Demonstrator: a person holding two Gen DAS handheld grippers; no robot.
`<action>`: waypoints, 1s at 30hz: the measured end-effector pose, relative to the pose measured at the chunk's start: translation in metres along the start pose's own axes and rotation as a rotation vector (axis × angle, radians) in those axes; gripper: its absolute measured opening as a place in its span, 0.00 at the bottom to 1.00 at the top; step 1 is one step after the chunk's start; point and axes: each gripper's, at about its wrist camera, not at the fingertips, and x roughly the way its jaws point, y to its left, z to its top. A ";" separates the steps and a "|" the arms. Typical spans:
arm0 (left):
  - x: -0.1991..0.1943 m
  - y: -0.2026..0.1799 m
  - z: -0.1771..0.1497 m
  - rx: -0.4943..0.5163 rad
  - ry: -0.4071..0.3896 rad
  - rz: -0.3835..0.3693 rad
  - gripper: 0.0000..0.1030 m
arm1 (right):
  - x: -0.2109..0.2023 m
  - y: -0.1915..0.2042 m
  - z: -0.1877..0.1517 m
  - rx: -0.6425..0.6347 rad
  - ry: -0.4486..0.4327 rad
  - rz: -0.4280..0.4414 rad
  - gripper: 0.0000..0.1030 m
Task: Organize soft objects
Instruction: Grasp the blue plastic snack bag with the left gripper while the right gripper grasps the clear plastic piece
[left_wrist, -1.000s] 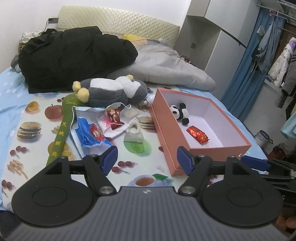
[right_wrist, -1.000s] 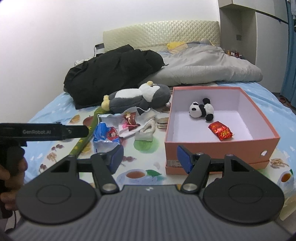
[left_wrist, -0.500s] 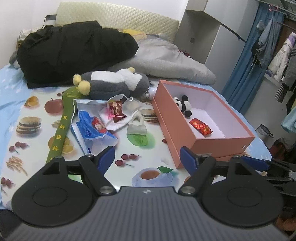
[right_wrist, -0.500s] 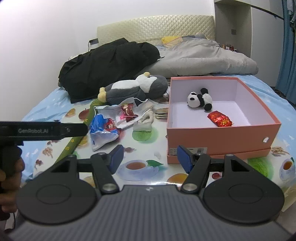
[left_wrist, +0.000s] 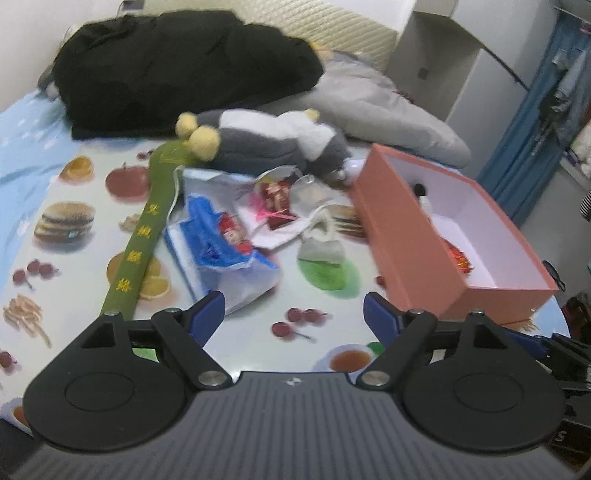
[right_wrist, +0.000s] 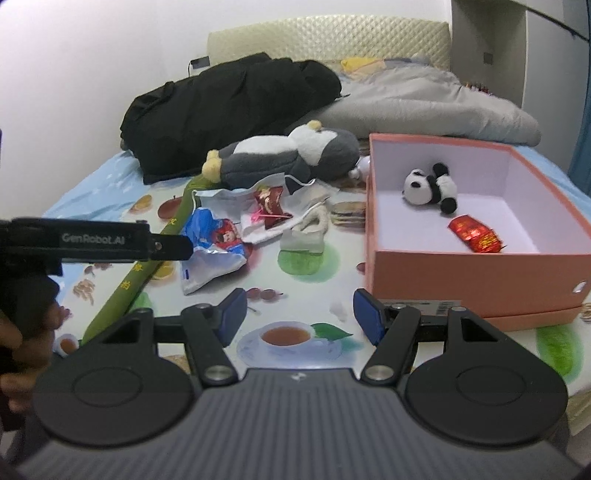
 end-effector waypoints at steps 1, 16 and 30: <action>0.006 0.005 0.000 -0.013 0.005 0.007 0.83 | 0.006 0.001 0.001 -0.004 0.004 0.003 0.64; 0.074 0.055 0.022 -0.187 -0.039 0.082 0.83 | 0.102 0.011 0.019 -0.068 0.047 0.030 0.64; 0.137 0.076 0.038 -0.225 0.038 0.081 0.82 | 0.201 0.002 0.037 0.016 0.085 -0.069 0.80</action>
